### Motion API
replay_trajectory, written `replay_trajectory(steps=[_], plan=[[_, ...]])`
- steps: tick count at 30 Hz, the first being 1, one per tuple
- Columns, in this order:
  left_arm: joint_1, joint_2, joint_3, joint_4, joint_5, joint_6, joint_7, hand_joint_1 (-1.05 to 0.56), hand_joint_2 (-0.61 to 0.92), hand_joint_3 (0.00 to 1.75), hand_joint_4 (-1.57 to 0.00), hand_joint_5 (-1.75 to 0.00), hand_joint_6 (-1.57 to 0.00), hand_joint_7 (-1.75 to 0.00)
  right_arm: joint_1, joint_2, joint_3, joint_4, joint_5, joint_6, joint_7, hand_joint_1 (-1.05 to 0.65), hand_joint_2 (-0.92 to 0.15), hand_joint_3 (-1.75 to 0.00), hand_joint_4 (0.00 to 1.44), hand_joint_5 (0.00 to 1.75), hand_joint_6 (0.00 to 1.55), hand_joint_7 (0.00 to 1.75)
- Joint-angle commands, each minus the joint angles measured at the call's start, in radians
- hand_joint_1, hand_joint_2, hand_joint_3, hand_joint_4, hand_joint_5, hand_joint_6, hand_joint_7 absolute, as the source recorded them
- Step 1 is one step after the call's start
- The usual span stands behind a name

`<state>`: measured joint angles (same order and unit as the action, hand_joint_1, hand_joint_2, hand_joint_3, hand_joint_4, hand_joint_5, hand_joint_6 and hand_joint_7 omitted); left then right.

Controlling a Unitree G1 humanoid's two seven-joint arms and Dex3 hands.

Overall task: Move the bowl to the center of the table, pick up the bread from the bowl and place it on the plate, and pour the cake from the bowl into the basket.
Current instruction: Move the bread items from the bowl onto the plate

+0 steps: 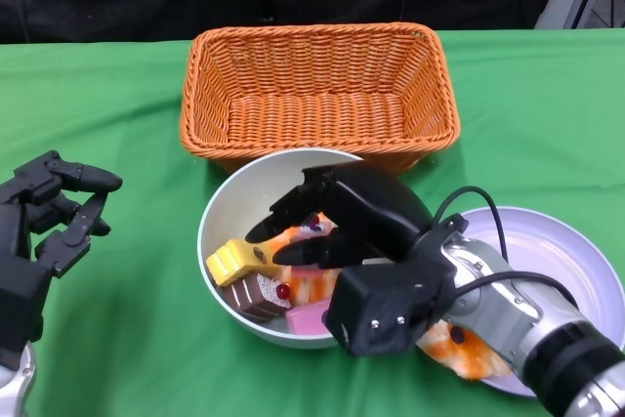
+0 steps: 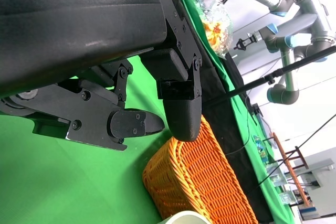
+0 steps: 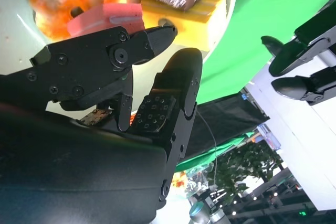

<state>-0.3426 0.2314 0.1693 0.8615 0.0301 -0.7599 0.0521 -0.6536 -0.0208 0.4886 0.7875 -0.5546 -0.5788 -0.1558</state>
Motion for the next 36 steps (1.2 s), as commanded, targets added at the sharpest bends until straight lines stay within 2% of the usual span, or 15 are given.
replay_trajectory(steps=[1,4,6,9,11,14,19,25,28,29,31,33,36], plan=[[-0.005,0.020,0.006,0.010,-0.001,0.001,0.000,-0.10,0.92,0.37,-0.80,-1.34,-0.83,-0.97,0.042,-0.017,-0.017,-0.072,0.031,0.018,0.055,-0.23,-0.87,0.00,0.69,1.32,1.21,0.01],[-0.004,0.018,0.007,0.006,-0.005,0.007,-0.003,-0.11,0.92,0.37,-0.80,-1.34,-0.84,-0.98,0.065,-0.017,-0.026,-0.101,0.045,0.015,0.086,-0.21,-0.87,0.00,0.68,1.38,1.22,0.01],[-0.005,0.016,0.007,0.005,-0.010,0.007,-0.007,-0.09,0.92,0.38,-0.80,-1.33,-0.84,-0.97,0.089,-0.019,-0.030,-0.129,0.066,0.018,0.120,-0.19,-0.88,0.00,0.65,1.50,1.22,0.01],[-0.005,0.015,0.007,0.006,-0.010,0.006,-0.008,-0.09,0.92,0.38,-0.80,-1.33,-0.84,-0.97,0.102,-0.020,-0.034,-0.153,0.073,0.029,0.142,-0.19,-0.89,0.00,0.63,1.55,1.22,0.01],[-0.005,0.015,0.007,0.006,-0.010,0.006,-0.008,-0.09,0.92,0.38,-0.80,-1.33,-0.84,-0.97,0.106,-0.020,-0.036,-0.160,0.073,0.034,0.148,-0.19,-0.89,0.00,0.63,1.56,1.22,0.01],[-0.008,0.019,0.005,0.012,-0.008,0.007,-0.012,-0.09,0.92,0.38,-0.82,-1.34,-0.84,-0.97,0.168,-0.037,-0.040,-0.270,0.106,0.080,0.224,-0.20,-0.87,0.00,0.62,1.52,1.21,0.00],[-0.010,0.019,0.007,0.014,-0.014,0.010,-0.018,-0.09,0.92,0.37,-0.82,-1.35,-0.84,-0.98,0.216,-0.046,-0.049,-0.374,0.149,0.159,0.318,-0.17,-0.88,-0.01,0.62,1.49,1.21,0.00],[-0.012,0.018,0.009,0.018,-0.013,0.011,-0.018,-0.09,0.92,0.37,-0.81,-1.35,-0.84,-0.98,0.230,-0.062,-0.047,-0.432,0.134,0.203,0.356,-0.16,-0.89,0.00,0.59,1.48,1.20,0.00],[-0.012,0.016,0.007,0.016,-0.013,0.013,-0.019,-0.08,0.92,0.37,-0.81,-1.35,-0.84,-0.98,0.227,-0.072,-0.042,-0.445,0.120,0.217,0.365,-0.14,-0.89,0.00,0.57,1.27,1.12,0.00],[-0.013,0.016,0.006,0.017,-0.011,0.013,-0.018,-0.08,0.92,0.38,-0.81,-1.35,-0.84,-0.98,0.229,-0.073,-0.043,-0.450,0.119,0.224,0.371,-0.13,-0.89,0.00,0.61,0.93,1.02,0.01],[-0.013,0.017,0.004,0.018,-0.005,0.012,-0.013,-0.10,0.92,0.37,-0.81,-1.35,-0.84,-0.99,0.231,-0.076,-0.042,-0.459,0.114,0.230,0.371,-0.12,-0.89,0.00,0.70,0.51,0.89,0.00],[-0.014,0.016,0.004,0.020,-0.003,0.010,-0.011,-0.10,0.92,0.37,-0.81,-1.35,-0.84,-0.99,0.232,-0.080,-0.041,-0.461,0.107,0.226,0.366,-0.12,-0.89,0.00,0.71,0.40,0.80,0.00],[-0.017,0.015,0.003,0.023,-0.002,0.010,-0.010,-0.10,0.92,0.37,-0.81,-1.35,-0.84,-0.99,0.231,-0.085,-0.038,-0.468,0.096,0.230,0.365,-0.14,-0.89,0.00,0.63,0.29,0.69,0.00]])
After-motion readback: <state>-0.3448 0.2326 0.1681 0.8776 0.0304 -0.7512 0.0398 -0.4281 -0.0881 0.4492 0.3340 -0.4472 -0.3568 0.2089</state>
